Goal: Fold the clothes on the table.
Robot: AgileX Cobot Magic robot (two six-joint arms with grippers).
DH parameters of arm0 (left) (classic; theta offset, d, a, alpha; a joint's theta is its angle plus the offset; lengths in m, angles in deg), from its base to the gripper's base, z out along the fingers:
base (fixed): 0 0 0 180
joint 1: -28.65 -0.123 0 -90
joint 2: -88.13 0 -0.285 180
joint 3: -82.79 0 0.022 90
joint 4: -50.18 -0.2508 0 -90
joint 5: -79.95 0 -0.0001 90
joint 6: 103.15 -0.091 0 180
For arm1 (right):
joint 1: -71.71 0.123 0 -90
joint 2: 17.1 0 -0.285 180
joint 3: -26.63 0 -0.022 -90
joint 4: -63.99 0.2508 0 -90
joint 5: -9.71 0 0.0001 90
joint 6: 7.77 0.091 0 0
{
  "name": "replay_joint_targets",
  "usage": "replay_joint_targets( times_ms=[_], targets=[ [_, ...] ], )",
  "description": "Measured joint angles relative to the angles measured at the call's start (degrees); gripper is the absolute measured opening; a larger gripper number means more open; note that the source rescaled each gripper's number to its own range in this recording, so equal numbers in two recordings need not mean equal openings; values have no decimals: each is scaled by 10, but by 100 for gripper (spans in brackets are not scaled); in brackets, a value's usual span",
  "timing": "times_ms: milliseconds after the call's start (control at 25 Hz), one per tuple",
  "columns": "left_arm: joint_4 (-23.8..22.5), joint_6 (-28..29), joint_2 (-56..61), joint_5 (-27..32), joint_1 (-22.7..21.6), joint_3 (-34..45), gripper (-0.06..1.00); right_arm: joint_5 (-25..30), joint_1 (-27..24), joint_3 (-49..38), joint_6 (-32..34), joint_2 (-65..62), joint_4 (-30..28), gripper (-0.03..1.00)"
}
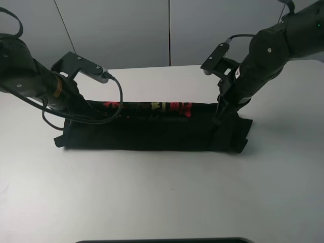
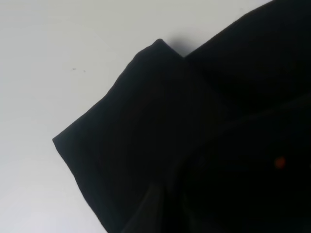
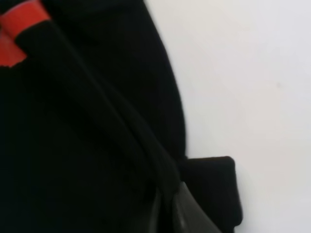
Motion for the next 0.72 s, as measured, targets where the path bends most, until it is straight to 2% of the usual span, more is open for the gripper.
replay_joint_targets(
  times_ms=[80,160,200,240,280,320,360,400,480,560,640,720],
  targets=[
    [-53,69,-13,-8,0,0,6,-17,0,0,55,8,-33,2],
    [-106,129,-23,-6,0,0,18,-23,0,0,93,9,-57,13],
    [-125,156,-25,-3,0,0,28,-29,0,0,106,9,-62,24],
    [-147,182,-25,0,0,0,41,-34,0,0,120,9,-65,39],
    [-170,203,-25,2,0,0,56,-39,0,0,135,9,-65,55],
    [-191,231,-25,5,0,0,70,-43,0,0,157,9,-66,75],
    [-206,260,-25,8,0,0,87,-46,0,0,179,9,-66,90],
    [-218,287,-25,13,0,0,94,-47,0,0,199,9,-67,95],
    [-226,320,-25,20,0,0,99,-40,0,0,225,9,-67,99],
    [-209,329,-25,22,0,0,100,-21,0,0,244,9,-67,100],
    [-168,322,-25,25,0,-3,100,20,0,6,264,9,-67,100],
    [-90,267,-25,29,0,-14,100,64,0,23,277,9,-55,100]
  ],
)
